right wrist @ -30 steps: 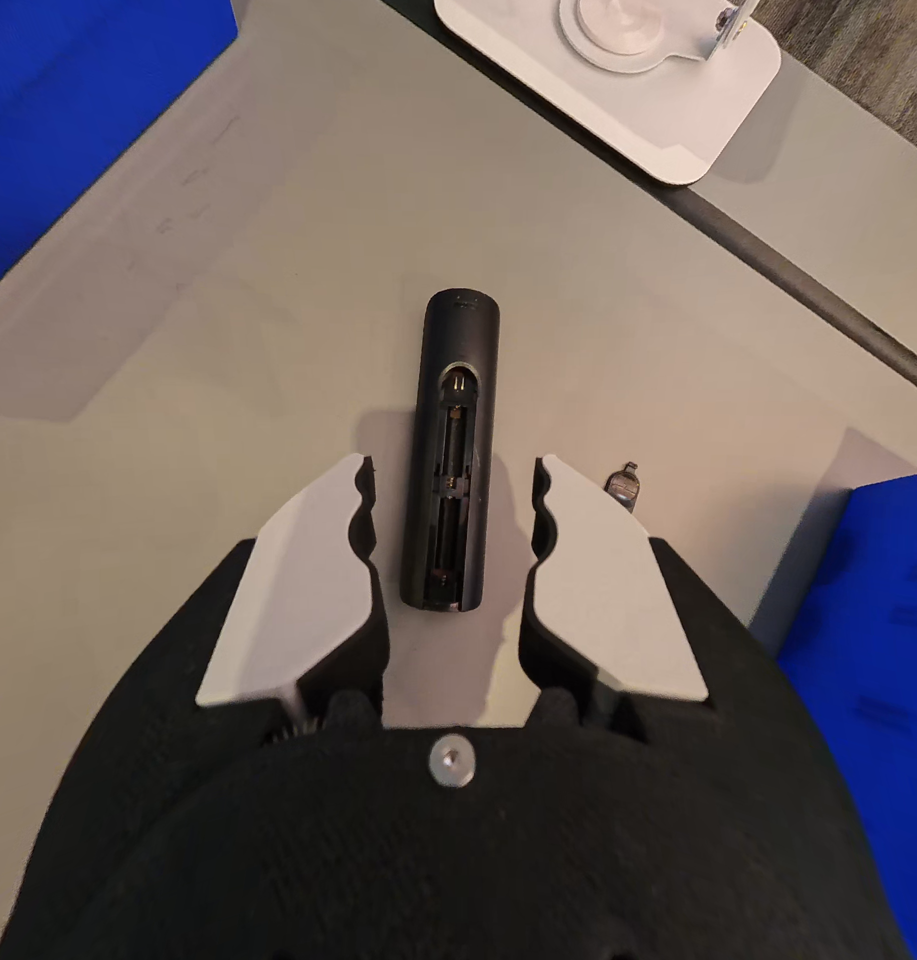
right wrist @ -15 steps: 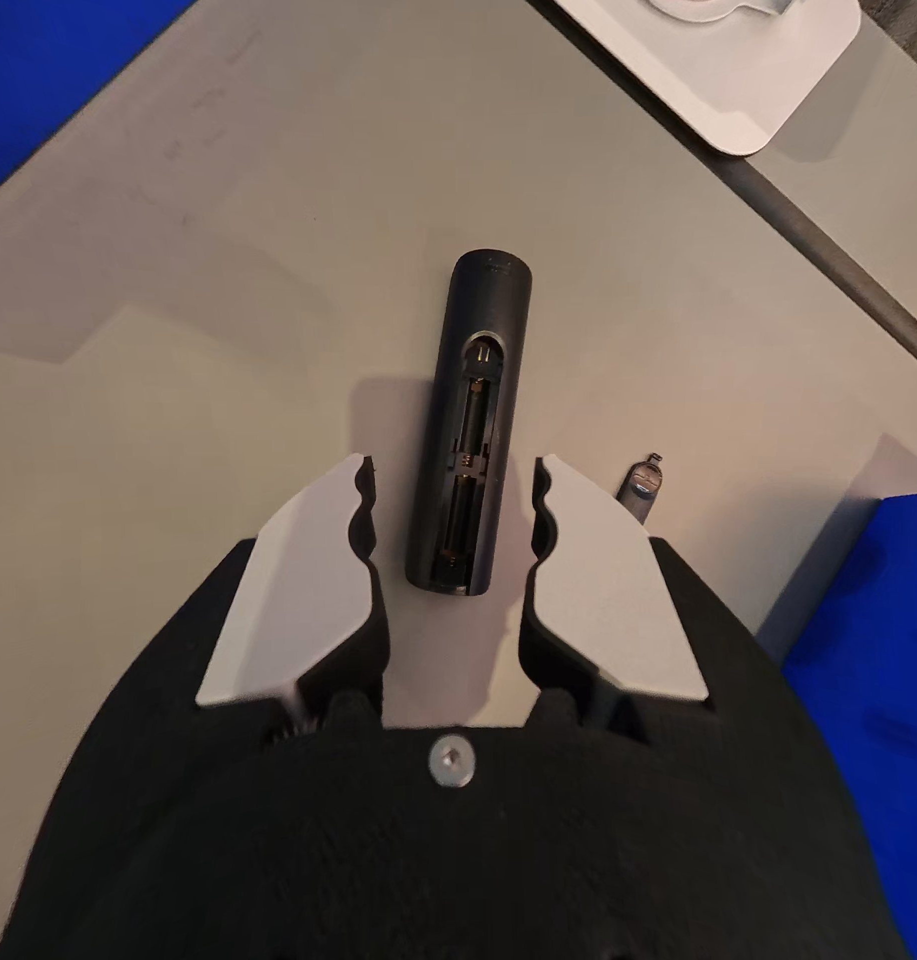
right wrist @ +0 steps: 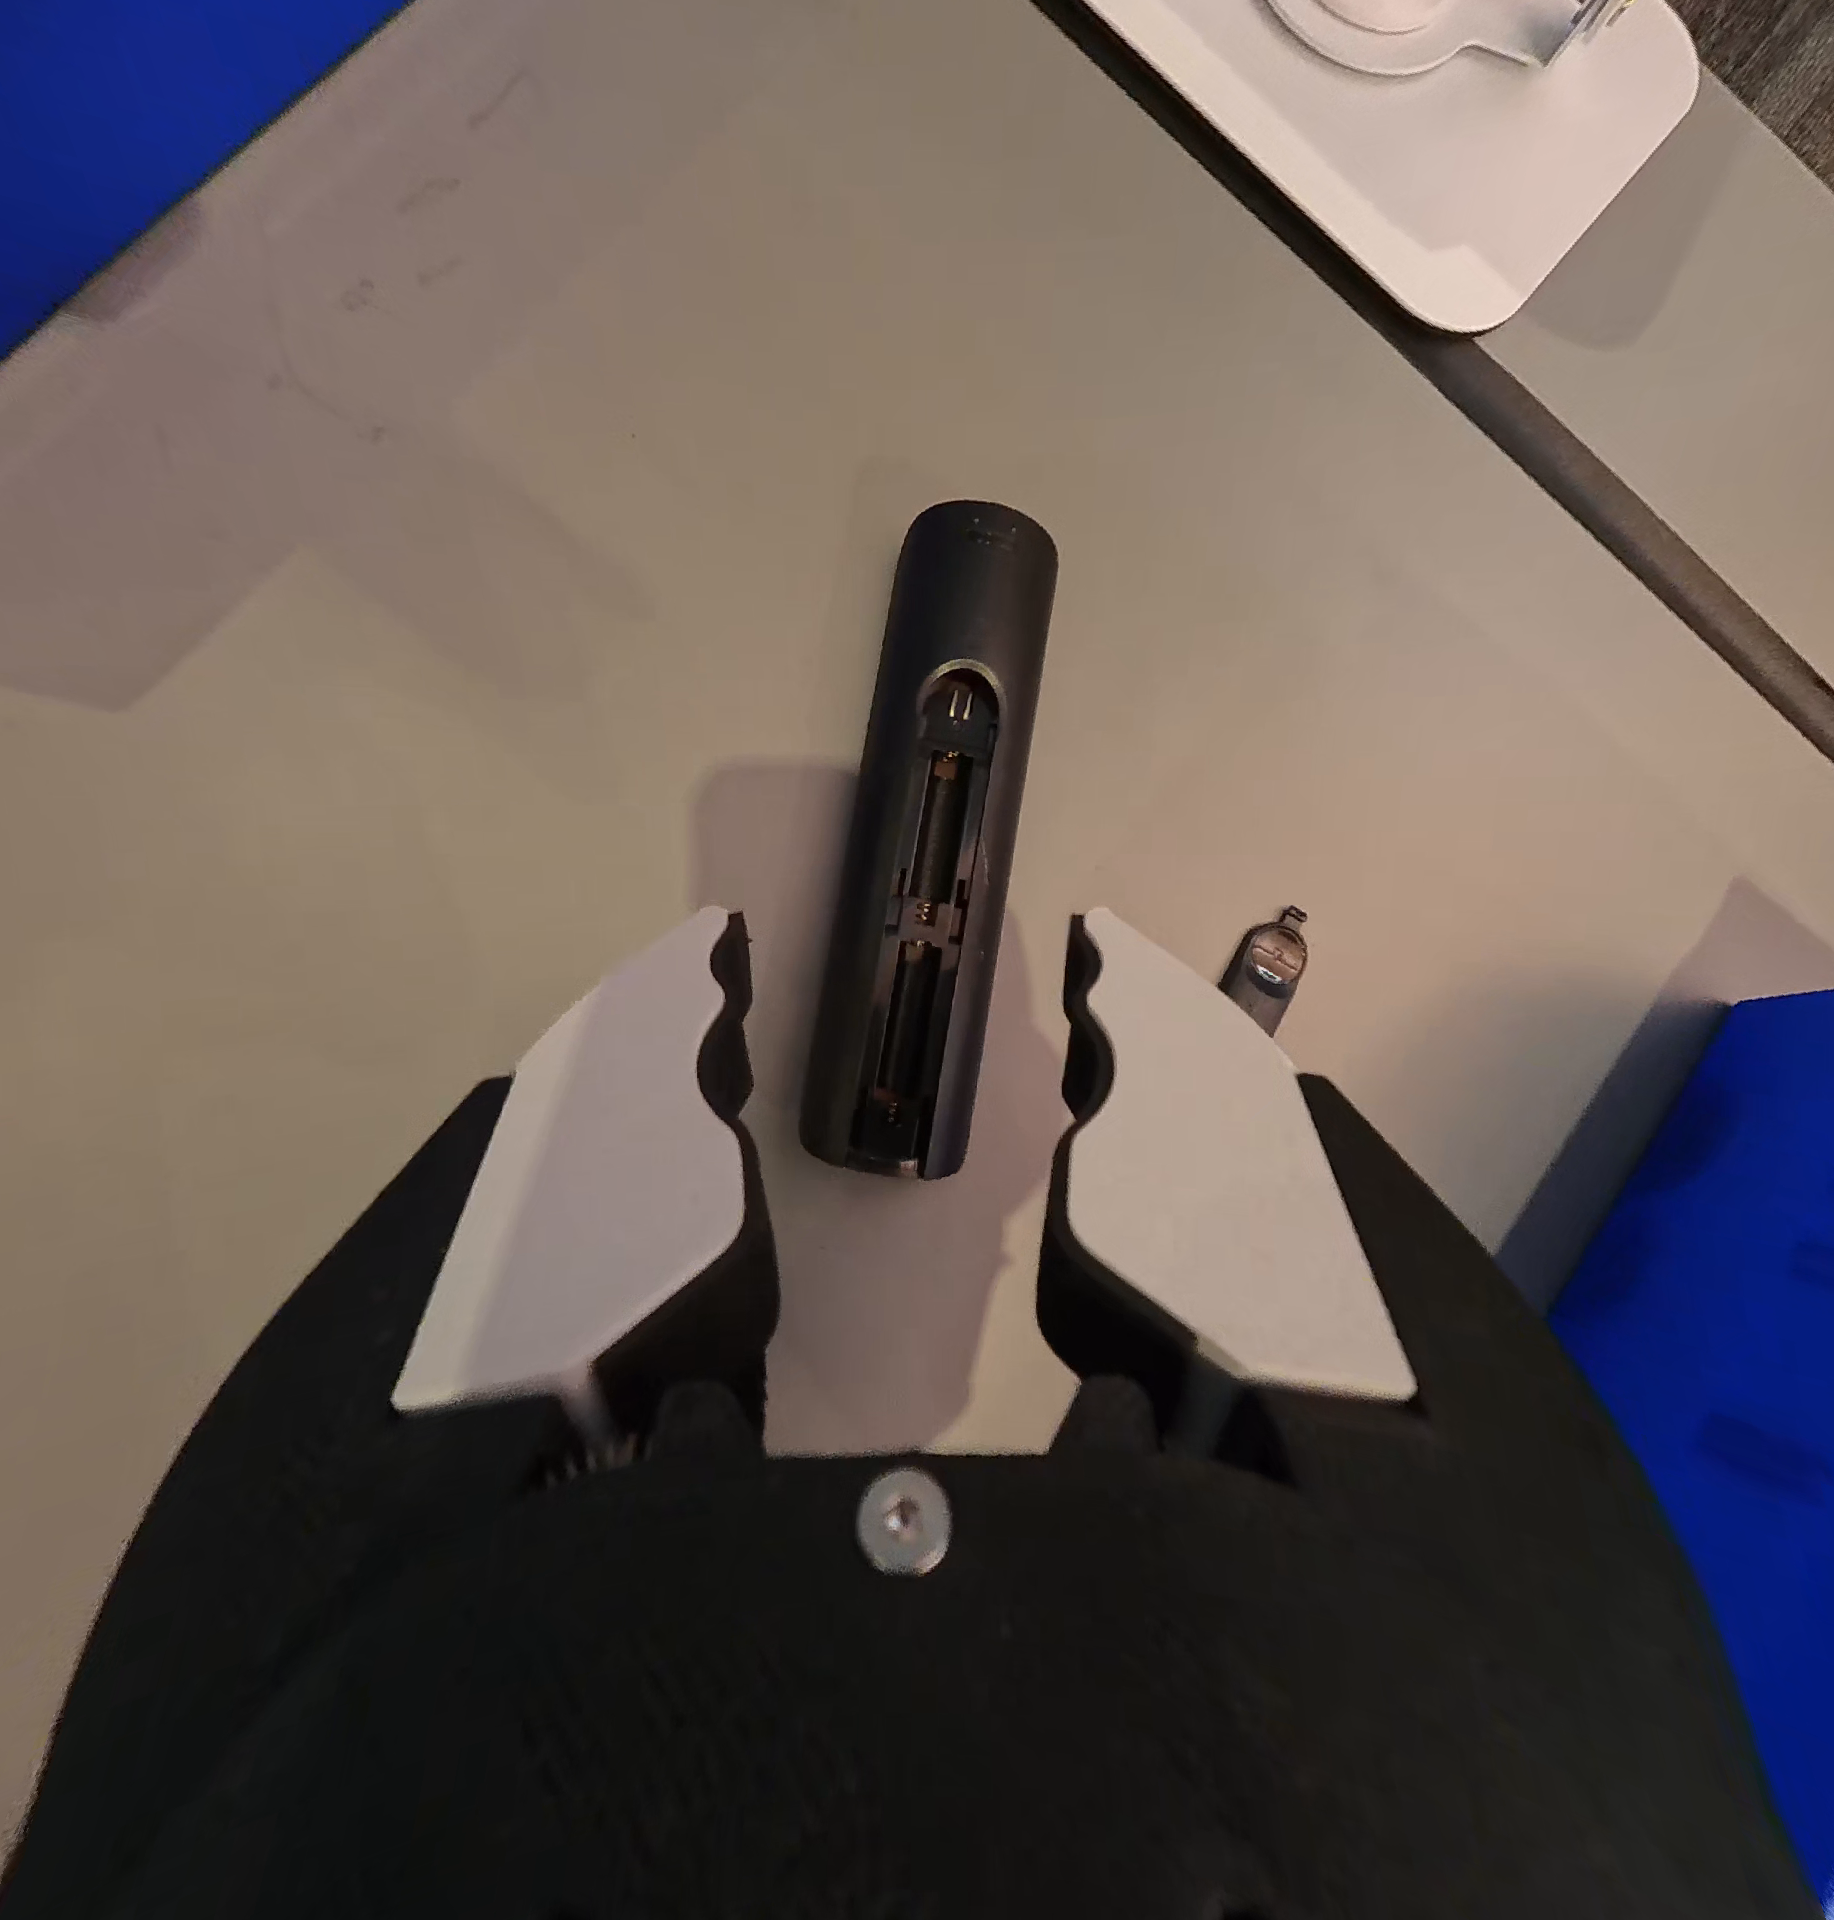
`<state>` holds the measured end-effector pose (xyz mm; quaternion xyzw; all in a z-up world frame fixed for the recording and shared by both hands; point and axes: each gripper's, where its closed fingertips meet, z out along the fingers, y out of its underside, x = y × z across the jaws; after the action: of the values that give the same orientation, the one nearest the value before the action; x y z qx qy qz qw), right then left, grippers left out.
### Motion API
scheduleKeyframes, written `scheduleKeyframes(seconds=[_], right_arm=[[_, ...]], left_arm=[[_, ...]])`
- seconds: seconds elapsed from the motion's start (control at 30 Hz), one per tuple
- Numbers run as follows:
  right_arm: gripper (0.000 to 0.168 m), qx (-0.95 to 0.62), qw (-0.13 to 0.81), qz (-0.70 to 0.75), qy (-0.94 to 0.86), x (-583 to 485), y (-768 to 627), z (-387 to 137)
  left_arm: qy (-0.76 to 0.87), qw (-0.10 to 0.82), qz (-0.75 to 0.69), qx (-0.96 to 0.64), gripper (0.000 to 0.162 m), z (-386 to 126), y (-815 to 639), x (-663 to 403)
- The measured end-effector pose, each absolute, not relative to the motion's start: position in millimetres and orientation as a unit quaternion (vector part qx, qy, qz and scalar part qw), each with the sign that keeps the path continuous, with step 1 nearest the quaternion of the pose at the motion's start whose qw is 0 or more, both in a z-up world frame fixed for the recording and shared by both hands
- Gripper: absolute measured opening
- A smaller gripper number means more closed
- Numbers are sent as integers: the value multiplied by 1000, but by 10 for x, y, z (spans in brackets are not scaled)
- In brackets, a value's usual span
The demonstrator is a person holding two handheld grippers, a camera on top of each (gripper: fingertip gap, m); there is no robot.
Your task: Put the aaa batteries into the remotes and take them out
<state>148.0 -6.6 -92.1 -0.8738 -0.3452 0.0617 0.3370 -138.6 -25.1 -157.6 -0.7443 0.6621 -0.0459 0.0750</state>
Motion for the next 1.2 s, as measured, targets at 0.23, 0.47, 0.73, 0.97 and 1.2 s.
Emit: scheduleKeyframes(seconds=[0.23, 0.47, 0.73, 0.97, 1.2], right_arm=[[59, -874, 360, 70, -318, 1629, -25, -814], [59, -872, 399, 77, -271, 1924, 14, -599], [58, -869, 417, 94, -248, 2100, 34, -561], [58, -879, 397, 85, -250, 2171, 50, -705], [58, -880, 393, 98, -247, 2174, 50, -732]], left_arm=[[580, 159, -12, -799, 10, -1079, -86, -1697], [462, 309, -153, -817, 10, 256, -268, -644], [468, 148, -88, -867, 10, -1090, -280, 414], [434, 115, -101, -888, 10, -1572, -218, 579], [428, 115, -114, -889, 10, -1627, -199, 635]])
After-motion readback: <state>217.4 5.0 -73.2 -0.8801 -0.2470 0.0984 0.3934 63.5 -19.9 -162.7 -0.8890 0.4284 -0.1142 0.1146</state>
